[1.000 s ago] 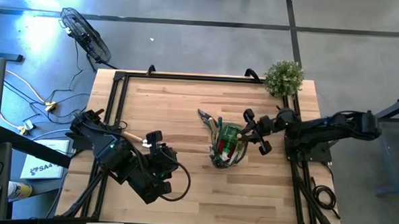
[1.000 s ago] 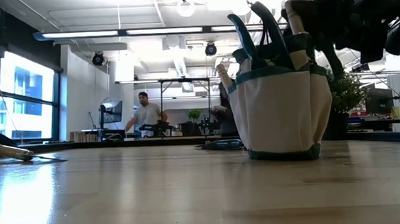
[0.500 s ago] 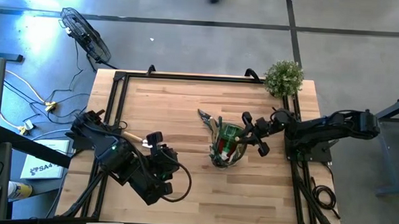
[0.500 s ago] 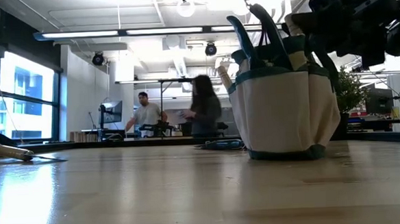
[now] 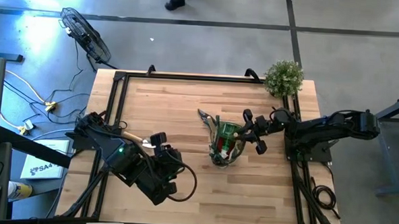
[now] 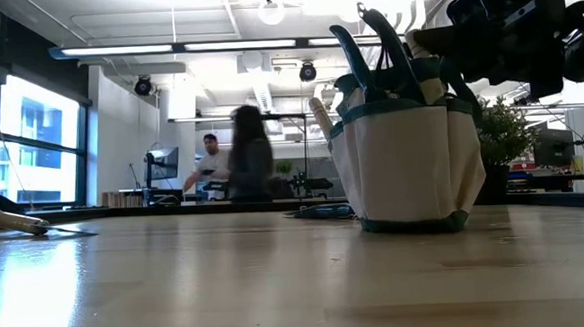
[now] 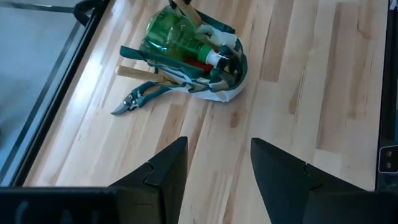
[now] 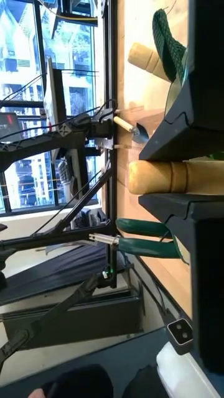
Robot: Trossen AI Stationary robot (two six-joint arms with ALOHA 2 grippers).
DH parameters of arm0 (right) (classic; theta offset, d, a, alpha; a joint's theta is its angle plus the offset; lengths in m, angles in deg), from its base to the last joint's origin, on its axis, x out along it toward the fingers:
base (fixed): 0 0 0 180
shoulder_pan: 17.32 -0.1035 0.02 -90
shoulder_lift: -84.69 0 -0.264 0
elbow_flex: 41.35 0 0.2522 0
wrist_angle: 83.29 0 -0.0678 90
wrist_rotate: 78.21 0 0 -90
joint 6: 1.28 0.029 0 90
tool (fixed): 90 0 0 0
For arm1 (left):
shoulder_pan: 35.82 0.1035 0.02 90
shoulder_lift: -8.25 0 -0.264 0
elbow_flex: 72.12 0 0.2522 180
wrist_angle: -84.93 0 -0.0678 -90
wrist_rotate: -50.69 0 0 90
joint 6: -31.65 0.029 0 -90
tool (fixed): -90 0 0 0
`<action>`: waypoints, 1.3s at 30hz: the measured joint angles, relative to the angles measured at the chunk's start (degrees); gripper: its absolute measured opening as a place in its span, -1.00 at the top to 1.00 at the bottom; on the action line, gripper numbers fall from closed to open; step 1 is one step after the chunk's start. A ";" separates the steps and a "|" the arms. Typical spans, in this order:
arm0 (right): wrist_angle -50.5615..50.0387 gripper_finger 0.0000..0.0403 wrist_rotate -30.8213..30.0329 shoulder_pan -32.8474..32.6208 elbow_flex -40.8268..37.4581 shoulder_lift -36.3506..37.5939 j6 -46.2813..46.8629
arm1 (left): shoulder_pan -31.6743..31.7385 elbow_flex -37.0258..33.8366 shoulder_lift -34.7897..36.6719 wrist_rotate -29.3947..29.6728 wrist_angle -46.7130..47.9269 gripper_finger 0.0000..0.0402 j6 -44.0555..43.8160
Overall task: Pick & Place Garden tools in Gardening bag
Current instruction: Put the bottom brown trowel into the gardening bag
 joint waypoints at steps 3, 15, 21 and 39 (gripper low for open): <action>0.00 0.74 -0.05 -0.01 0.00 0.00 -0.04 | -0.02 0.00 0.02 0.09 0.05 0.16 0.04; -0.28 0.74 -0.02 0.00 0.00 0.02 0.02 | -0.04 0.00 0.02 0.44 0.06 0.16 1.12; -2.92 0.74 -3.57 -0.02 0.00 0.07 -0.45 | -0.04 0.00 0.00 0.37 0.08 0.16 1.05; -3.79 0.74 -1.59 -0.18 0.00 0.02 -3.15 | -0.04 0.02 0.00 1.64 0.02 0.16 1.05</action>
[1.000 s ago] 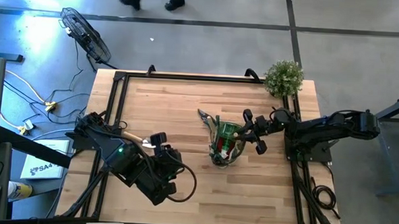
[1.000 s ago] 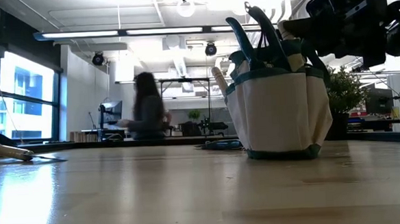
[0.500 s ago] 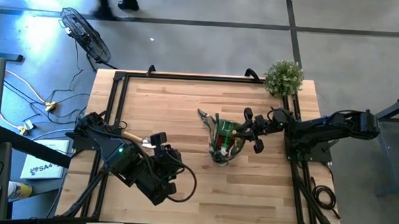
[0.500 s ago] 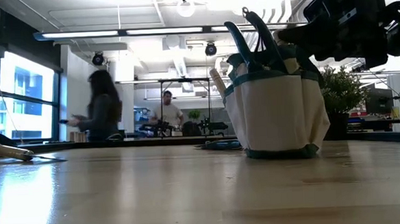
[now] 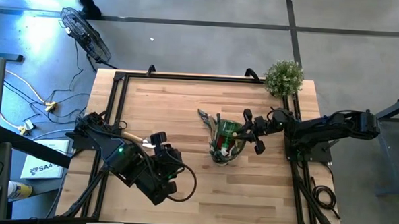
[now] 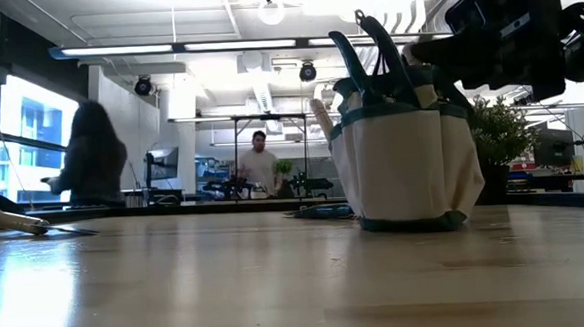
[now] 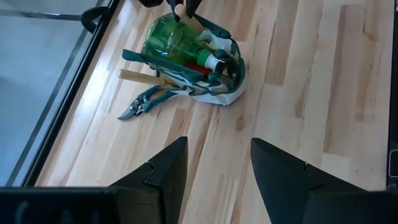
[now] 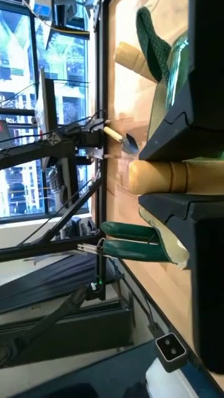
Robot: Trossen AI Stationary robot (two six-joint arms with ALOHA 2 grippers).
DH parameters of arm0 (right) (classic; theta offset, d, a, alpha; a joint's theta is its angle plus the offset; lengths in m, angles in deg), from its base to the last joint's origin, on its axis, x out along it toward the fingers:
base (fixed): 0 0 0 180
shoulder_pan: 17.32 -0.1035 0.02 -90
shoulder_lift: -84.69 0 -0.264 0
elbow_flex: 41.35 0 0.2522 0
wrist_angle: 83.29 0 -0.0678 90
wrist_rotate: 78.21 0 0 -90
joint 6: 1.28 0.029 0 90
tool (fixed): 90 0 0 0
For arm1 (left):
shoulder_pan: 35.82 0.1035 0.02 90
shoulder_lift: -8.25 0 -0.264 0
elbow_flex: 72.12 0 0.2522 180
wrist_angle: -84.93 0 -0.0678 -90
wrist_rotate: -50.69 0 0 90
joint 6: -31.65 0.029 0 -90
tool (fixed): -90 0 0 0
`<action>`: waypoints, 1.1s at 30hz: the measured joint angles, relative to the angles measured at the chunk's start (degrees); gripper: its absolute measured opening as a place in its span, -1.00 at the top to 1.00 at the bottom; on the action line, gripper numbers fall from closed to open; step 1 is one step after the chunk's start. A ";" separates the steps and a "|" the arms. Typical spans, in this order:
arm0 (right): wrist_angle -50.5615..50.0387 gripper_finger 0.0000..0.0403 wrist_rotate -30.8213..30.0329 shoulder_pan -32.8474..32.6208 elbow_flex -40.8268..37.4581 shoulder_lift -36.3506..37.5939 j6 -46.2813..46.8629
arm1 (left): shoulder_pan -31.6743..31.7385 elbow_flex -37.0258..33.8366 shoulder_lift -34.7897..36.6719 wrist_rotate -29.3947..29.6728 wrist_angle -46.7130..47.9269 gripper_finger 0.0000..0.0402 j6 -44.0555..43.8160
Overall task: Pick & Place Garden tools in Gardening bag
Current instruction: Put the bottom brown trowel into the gardening bag
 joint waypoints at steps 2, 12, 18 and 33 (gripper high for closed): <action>-0.94 0.74 0.02 -0.42 0.02 0.02 0.02 | 0.00 0.00 0.00 -0.04 -0.14 0.16 0.00; -2.26 0.39 0.78 -1.11 -0.10 -0.07 9.33 | 0.00 0.02 0.00 -0.26 -0.26 0.16 -0.02; -1.91 0.14 -1.36 -1.11 -0.11 -0.07 10.11 | 0.00 0.02 0.00 -0.28 -0.26 0.16 -0.02; -2.19 0.44 -7.33 -1.11 -0.09 2.84 6.16 | 0.00 0.02 0.00 -1.74 -0.26 0.16 -0.13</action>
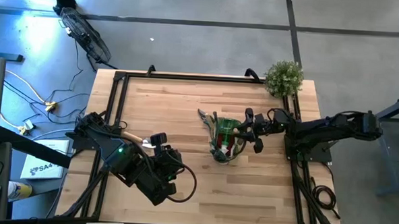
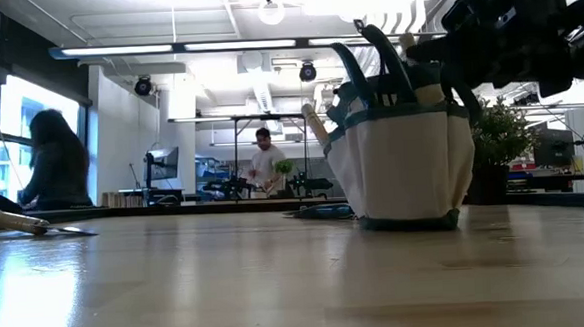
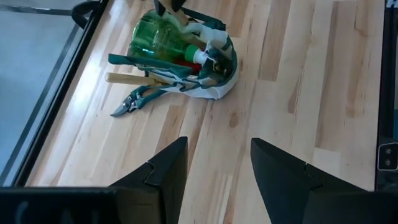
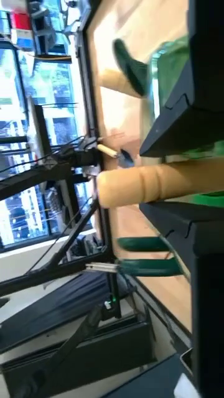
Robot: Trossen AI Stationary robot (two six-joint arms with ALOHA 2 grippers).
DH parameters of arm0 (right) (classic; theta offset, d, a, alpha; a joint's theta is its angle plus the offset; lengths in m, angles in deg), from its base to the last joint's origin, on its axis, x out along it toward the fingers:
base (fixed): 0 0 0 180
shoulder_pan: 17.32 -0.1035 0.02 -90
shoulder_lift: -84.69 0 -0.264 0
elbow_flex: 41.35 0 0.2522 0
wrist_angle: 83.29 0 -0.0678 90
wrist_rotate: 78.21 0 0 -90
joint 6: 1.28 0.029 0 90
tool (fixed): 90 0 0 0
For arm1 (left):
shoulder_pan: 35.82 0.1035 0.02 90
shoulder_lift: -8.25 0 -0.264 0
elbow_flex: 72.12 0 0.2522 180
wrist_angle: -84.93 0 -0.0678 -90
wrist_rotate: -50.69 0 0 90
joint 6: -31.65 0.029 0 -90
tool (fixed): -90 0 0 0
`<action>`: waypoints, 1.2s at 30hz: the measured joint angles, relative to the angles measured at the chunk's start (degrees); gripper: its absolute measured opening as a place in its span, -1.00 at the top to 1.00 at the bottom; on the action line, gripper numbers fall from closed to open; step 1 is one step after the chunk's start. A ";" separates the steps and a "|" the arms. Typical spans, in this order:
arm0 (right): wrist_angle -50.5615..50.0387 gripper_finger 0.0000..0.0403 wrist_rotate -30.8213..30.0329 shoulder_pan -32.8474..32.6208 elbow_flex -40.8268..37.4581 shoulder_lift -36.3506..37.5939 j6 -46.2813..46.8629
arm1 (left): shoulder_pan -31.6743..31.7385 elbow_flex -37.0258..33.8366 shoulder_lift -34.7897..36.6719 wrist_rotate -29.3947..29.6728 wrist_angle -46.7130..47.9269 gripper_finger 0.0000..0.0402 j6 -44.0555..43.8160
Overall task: Pick & Place Garden tools in Gardening bag
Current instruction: Put the bottom brown trowel into the gardening bag
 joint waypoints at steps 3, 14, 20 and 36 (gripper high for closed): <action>-2.11 0.55 -0.07 0.00 0.07 2.97 0.00 | 0.00 0.00 0.00 0.01 0.00 0.16 -0.36; -25.06 0.66 -3.00 -0.23 0.20 15.98 -0.41 | 0.00 0.00 -0.02 -1.47 0.04 0.16 -1.71; -28.82 0.70 -1.88 -4.68 0.09 20.59 -0.31 | 0.00 0.00 -0.04 -1.40 0.04 0.16 -1.80; -35.68 0.70 -31.18 -23.43 0.07 29.68 2.25 | 0.00 0.00 -0.04 -1.36 0.04 0.16 -2.37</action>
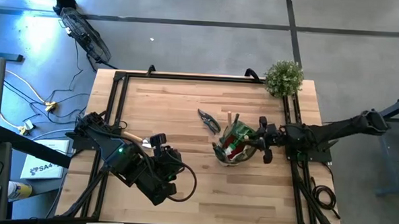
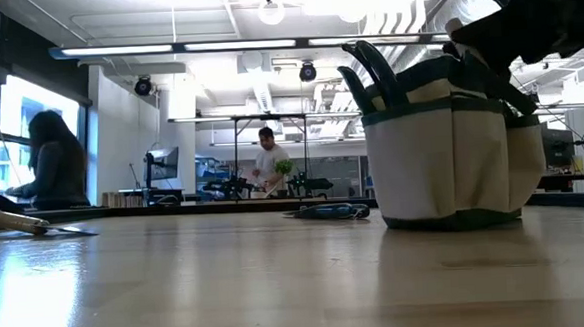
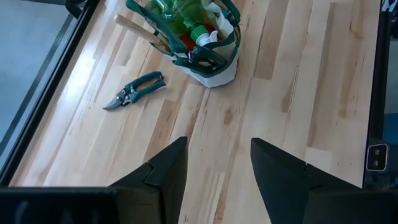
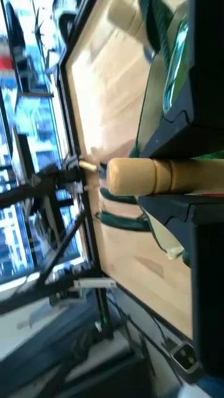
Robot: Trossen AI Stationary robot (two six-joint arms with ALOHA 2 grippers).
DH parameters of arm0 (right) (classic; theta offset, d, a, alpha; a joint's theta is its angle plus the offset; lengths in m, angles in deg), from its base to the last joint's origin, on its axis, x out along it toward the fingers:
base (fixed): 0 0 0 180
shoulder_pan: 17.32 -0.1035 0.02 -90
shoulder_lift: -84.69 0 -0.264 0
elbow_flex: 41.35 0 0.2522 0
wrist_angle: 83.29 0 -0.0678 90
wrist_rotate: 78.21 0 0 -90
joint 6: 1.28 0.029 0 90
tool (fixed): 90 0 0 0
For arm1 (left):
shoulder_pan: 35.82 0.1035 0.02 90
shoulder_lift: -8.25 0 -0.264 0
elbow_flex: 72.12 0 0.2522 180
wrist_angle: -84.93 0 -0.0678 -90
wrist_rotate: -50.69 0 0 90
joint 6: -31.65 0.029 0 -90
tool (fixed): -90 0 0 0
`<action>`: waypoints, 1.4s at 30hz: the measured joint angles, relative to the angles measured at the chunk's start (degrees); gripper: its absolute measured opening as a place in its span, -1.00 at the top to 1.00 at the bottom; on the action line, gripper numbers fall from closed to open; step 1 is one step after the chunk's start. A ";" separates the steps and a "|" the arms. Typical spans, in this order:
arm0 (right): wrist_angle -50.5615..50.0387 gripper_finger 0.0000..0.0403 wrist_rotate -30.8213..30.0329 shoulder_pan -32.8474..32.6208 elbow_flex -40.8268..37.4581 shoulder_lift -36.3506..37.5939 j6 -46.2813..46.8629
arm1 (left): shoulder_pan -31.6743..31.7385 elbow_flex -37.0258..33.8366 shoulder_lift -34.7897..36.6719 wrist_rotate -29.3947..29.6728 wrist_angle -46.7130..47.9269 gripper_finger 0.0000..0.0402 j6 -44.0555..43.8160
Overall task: Pick & Place Garden tools in Gardening bag
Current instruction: Put the bottom brown trowel into the gardening bag
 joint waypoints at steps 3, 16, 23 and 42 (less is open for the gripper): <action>-0.05 0.70 -6.62 -4.84 0.00 -0.02 0.07 | 0.00 0.00 0.00 0.00 0.00 0.16 -0.09; -0.59 0.70 -48.71 -29.24 0.00 -0.09 -2.43 | 0.00 0.05 -1.32 -1.36 0.27 0.16 0.00; -0.44 0.70 -60.61 -36.64 0.00 -3.33 -2.00 | 0.00 0.00 -2.23 -1.41 0.24 0.16 1.35; 1.87 0.70 -76.16 -36.42 0.02 -14.47 2.69 | 0.02 0.00 -2.54 -1.42 0.26 0.16 1.39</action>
